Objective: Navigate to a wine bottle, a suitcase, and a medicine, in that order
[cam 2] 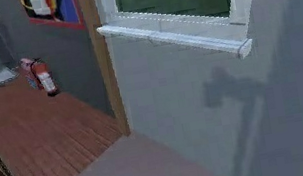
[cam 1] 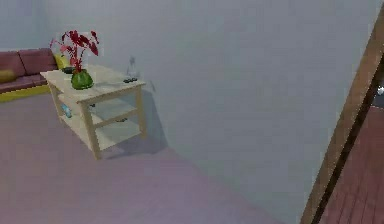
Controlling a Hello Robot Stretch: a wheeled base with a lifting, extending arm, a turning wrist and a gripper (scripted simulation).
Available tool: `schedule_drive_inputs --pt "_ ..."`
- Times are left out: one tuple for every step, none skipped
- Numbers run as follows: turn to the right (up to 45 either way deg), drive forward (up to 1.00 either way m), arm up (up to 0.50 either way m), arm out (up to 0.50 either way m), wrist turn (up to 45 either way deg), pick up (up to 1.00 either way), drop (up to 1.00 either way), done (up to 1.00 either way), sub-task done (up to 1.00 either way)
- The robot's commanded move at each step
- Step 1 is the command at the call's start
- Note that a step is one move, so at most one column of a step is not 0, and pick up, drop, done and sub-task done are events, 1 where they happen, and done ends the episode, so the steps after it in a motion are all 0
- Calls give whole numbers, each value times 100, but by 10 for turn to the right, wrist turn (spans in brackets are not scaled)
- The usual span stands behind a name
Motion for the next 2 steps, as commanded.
schedule_drive_inputs --pt "0 70 0 0 0 0 0 0 0" --pt "-450 0 0 0 0 0 0 0 0"
